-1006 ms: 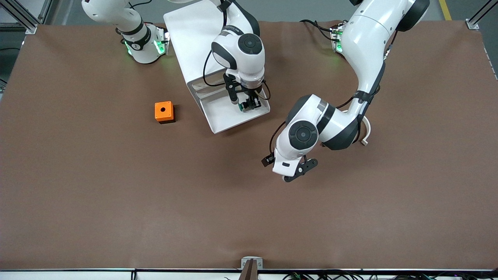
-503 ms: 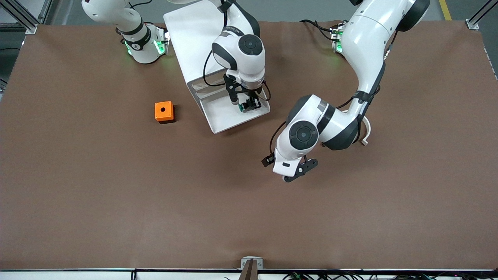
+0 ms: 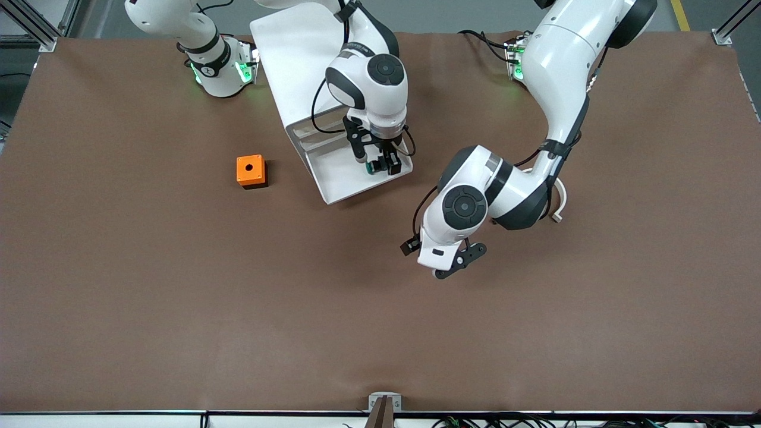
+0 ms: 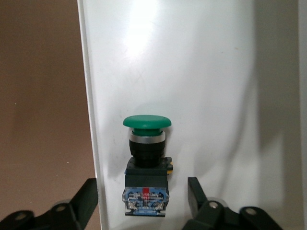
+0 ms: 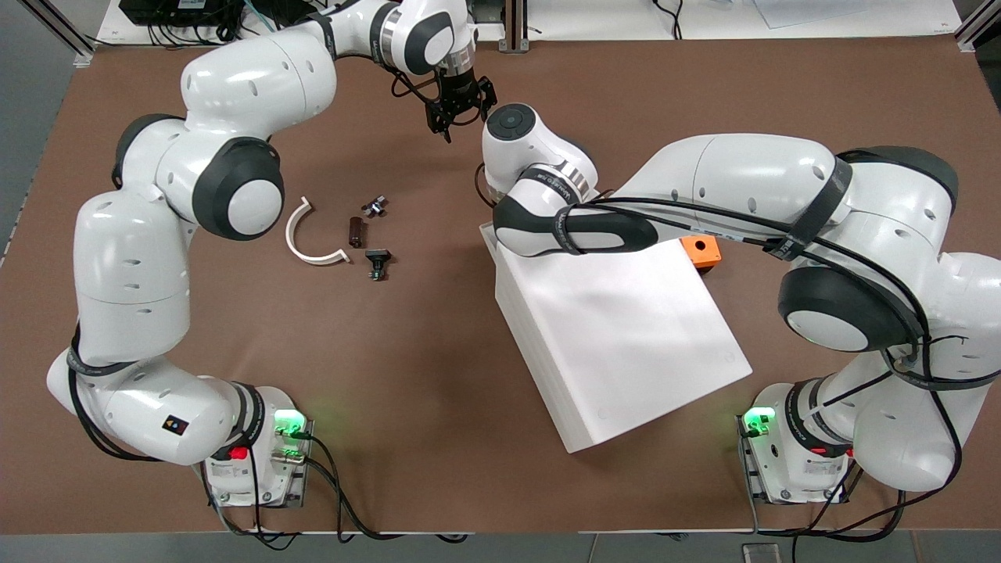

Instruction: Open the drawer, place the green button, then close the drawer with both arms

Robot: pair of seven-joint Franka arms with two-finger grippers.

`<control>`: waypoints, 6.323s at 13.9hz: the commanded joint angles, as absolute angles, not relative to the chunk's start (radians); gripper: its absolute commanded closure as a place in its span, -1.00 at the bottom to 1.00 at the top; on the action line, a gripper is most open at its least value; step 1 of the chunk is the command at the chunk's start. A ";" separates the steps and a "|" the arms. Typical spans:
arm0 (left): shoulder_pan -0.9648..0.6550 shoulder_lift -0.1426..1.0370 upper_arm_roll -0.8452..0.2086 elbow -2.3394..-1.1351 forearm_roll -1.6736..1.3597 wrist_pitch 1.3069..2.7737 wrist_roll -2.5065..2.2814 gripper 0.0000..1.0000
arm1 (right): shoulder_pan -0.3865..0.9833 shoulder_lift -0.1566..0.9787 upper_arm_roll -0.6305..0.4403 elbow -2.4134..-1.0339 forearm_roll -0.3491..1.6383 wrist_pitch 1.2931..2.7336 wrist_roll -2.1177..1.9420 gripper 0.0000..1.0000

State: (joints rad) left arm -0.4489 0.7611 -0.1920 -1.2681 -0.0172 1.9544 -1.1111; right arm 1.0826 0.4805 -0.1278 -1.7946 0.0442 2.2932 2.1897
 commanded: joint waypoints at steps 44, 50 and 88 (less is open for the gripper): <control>-0.676 0.810 -0.189 -1.307 0.009 2.092 -1.278 -0.99 | 0.232 0.101 -0.135 -1.588 0.005 1.477 0.175 -1.00; -0.721 0.804 -0.195 -1.336 0.015 2.074 -1.278 -0.99 | 0.100 0.078 -0.138 -1.585 0.002 1.468 0.028 -1.00; -0.695 0.695 -0.144 -1.351 -0.387 2.017 -1.284 -0.99 | -0.029 0.094 -0.135 -1.549 0.000 1.526 -0.155 -1.00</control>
State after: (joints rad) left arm -0.7296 0.7698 -0.1492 -1.3412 -0.4196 2.0306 -1.2789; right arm 0.0052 0.0933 -0.1526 -1.5560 0.0133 1.5238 -0.1420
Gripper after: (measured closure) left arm 0.000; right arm 0.000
